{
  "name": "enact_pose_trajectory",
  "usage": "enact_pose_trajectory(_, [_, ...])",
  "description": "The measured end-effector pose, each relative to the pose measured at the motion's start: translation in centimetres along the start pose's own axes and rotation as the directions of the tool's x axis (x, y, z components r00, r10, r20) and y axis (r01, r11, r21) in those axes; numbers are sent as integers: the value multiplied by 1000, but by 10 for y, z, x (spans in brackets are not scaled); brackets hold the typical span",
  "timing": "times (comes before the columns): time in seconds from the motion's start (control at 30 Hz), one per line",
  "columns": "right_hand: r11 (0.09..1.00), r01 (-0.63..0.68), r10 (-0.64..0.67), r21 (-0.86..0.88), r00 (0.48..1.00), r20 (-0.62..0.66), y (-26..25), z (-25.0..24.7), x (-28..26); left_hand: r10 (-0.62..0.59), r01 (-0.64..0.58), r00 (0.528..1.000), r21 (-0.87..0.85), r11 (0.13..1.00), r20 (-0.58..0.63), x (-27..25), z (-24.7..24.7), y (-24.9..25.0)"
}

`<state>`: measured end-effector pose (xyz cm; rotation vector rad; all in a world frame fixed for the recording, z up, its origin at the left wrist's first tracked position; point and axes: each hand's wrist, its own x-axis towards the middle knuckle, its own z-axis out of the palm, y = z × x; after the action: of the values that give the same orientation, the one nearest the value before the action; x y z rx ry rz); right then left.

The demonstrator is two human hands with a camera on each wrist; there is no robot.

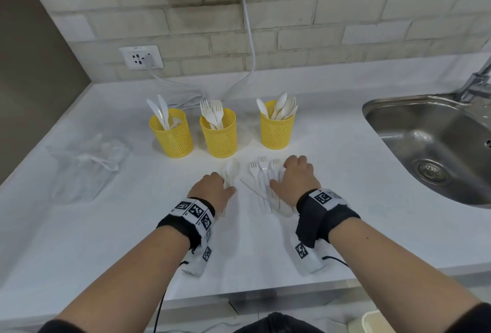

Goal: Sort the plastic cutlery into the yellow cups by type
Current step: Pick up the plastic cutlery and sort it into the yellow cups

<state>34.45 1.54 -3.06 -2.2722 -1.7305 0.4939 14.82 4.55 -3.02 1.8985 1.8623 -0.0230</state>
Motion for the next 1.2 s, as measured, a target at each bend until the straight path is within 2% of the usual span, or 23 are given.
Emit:
enact_pose_trajectory(0.07, [985,-167,169,-43,985,43,0,-3,-2,7,-6,1000,-45,999,17,1,2,9])
enact_pose_trajectory(0.1, [977,-198,204,-73,976,81,0,-3,-2,14,-11,999,-77,997,34,1,2,13])
enact_pose_trajectory(0.23, [992,-95,107,-89,983,147,-10,6,2,9,24,992,-266,964,124,-2,1,35])
enact_pose_trajectory(0.3, [996,-51,62,-73,984,169,-19,10,4,-23,103,982,-436,894,186,-4,1,43])
enact_pose_trajectory(0.37, [996,-20,36,-90,983,182,-26,13,5,-23,138,974,-512,848,225,-5,1,45])
enact_pose_trajectory(0.47, [990,0,26,-140,982,186,-31,16,9,-2,93,982,-473,876,189,-4,3,36])
enact_pose_trajectory(0.6, [989,-70,93,-132,979,182,-36,13,17,34,35,987,-425,905,155,-6,0,26])
enact_pose_trajectory(0.67, [981,-65,102,-181,974,203,-36,12,20,62,-3,988,-383,924,143,-7,-2,25])
enact_pose_trajectory(0.77, [985,-64,101,-159,966,236,-34,15,20,78,-34,989,-330,943,122,-4,-1,22])
enact_pose_trajectory(1.0, [964,74,-9,-254,969,249,-37,23,21,89,-44,988,-316,948,130,0,1,22])
enact_pose_trajectory(1.07, [978,43,13,-206,965,262,-39,21,23,80,-18,984,-366,931,156,0,0,23])
enact_pose_trajectory(1.13, [997,10,13,-82,962,273,-45,16,24,79,7,983,-465,885,167,0,-3,25])
enact_pose_trajectory(1.2, [995,40,-63,88,959,278,-51,10,25,86,15,986,-588,809,144,0,-9,29])
